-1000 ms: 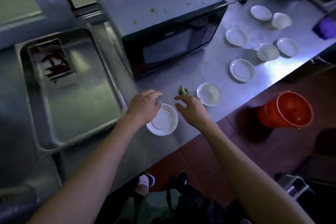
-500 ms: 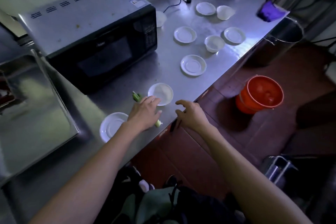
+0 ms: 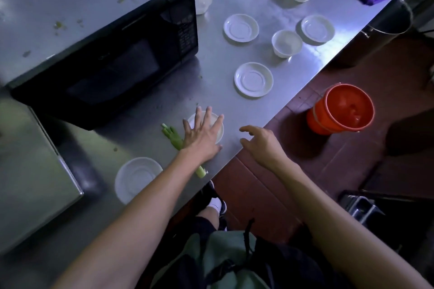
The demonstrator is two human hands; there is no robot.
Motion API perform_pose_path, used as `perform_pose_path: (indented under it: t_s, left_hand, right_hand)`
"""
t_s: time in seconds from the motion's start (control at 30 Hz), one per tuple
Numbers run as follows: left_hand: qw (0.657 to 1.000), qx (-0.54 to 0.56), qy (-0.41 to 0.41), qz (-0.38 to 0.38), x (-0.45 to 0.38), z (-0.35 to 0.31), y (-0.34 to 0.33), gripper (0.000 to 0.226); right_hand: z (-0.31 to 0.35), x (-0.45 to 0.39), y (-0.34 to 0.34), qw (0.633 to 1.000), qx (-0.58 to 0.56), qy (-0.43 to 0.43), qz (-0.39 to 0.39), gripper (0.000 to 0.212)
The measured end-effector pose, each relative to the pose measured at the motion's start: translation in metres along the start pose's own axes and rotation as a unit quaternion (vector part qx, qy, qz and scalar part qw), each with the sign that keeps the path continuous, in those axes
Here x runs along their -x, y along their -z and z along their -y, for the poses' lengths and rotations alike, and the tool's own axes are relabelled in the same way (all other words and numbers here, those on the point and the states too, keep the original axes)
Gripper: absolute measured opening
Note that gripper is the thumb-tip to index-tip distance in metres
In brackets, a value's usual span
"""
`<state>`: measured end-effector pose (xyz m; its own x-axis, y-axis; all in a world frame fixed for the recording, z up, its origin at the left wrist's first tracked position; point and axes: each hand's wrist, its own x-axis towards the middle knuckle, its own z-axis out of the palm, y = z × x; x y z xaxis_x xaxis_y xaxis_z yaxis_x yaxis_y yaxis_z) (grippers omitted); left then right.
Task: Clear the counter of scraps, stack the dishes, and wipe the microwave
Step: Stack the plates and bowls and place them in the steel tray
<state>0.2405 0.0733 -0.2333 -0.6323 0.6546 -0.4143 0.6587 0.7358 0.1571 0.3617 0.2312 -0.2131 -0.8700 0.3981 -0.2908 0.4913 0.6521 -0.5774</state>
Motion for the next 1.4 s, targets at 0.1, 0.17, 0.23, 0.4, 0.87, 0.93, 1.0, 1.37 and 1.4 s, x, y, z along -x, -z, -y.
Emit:
perform_pose_path:
  t_s: [0.1,0.17,0.23,0.4,0.87,0.93,1.0,1.37,1.4]
  left_hand:
    - [1.000,-0.008,0.004,0.023,-0.014,0.004,-0.007,0.095]
    - [1.000,0.010,0.004,0.022,-0.021,0.009,-0.006,0.096]
    - [0.999,0.029,0.002,0.014,-0.027,0.013,-0.001,0.095]
    - [0.999,0.040,0.005,-0.025,-0.046,0.019,0.022,0.094]
    - [0.993,0.085,0.034,-0.074,-0.157,-0.022,0.092,0.094]
    - [0.994,0.080,0.043,-0.064,-0.178,-0.037,0.100,0.095]
    - [0.994,0.082,0.051,-0.052,-0.199,-0.052,0.108,0.096]
    - [0.991,0.064,0.109,-0.038,-0.275,-0.108,0.127,0.094]
    - [0.991,0.063,0.115,-0.034,-0.278,-0.112,0.127,0.094]
  right_hand:
    - [0.002,-0.024,0.005,1.000,0.018,0.011,0.020,0.034]
    - [0.004,-0.039,0.009,1.000,0.017,0.010,0.021,0.034]
    - [0.007,-0.052,0.013,1.000,0.013,0.006,0.016,0.033]
    - [0.012,-0.077,0.027,1.000,0.005,-0.009,0.029,0.034]
    - [-0.035,-0.185,0.103,1.000,0.009,-0.006,0.021,0.034]
    - [-0.048,-0.203,0.122,1.000,0.014,0.004,0.022,0.035]
    - [-0.061,-0.222,0.141,0.999,0.032,0.012,0.023,0.036]
    - [-0.122,-0.327,0.183,0.977,0.190,0.085,0.047,0.064]
    - [-0.125,-0.333,0.183,0.975,0.199,0.087,0.056,0.069]
